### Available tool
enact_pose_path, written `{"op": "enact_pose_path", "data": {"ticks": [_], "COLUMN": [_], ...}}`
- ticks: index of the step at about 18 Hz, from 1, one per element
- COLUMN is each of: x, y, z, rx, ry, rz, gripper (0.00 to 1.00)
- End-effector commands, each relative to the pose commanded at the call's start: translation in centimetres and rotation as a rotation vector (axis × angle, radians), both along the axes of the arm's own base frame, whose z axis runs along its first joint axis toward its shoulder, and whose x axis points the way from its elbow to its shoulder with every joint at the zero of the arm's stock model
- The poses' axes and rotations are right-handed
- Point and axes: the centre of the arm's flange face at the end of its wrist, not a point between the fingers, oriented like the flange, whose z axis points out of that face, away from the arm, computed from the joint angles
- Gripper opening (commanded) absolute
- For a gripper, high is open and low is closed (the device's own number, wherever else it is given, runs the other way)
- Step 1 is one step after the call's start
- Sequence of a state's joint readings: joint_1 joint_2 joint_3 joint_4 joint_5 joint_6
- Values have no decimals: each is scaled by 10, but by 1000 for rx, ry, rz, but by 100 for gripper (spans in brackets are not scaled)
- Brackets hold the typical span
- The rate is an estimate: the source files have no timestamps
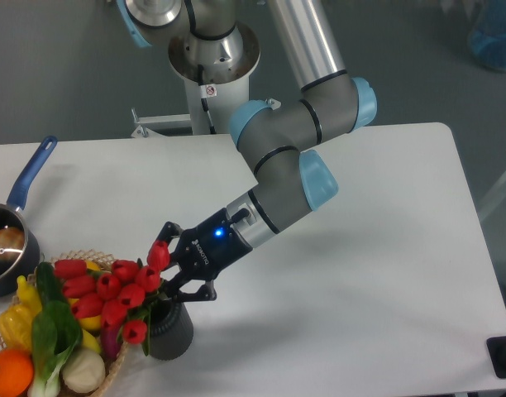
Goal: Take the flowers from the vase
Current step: 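Lift the gripped tulips upward out of the black vase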
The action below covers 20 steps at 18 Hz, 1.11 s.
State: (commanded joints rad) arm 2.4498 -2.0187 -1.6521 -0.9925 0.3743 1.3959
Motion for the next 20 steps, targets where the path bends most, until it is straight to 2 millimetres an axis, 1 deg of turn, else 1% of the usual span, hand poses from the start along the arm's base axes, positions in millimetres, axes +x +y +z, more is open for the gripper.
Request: {"op": "enact_pose_path", "data": {"ticks": [4,7,8,10,18,20], "x": [0,-2,-5,-5,-13,-14], "y": [-1,-2,-3,-7,-13,-16], "z": [1,4,7,18,28,37], "rx": [1,22,29,41,80,104], "ry": [-3,-16,-16,-6,-21,-26], "rz": [2,5,9,14,29,33], "gripper": [32,30,30,30,30,30]}}
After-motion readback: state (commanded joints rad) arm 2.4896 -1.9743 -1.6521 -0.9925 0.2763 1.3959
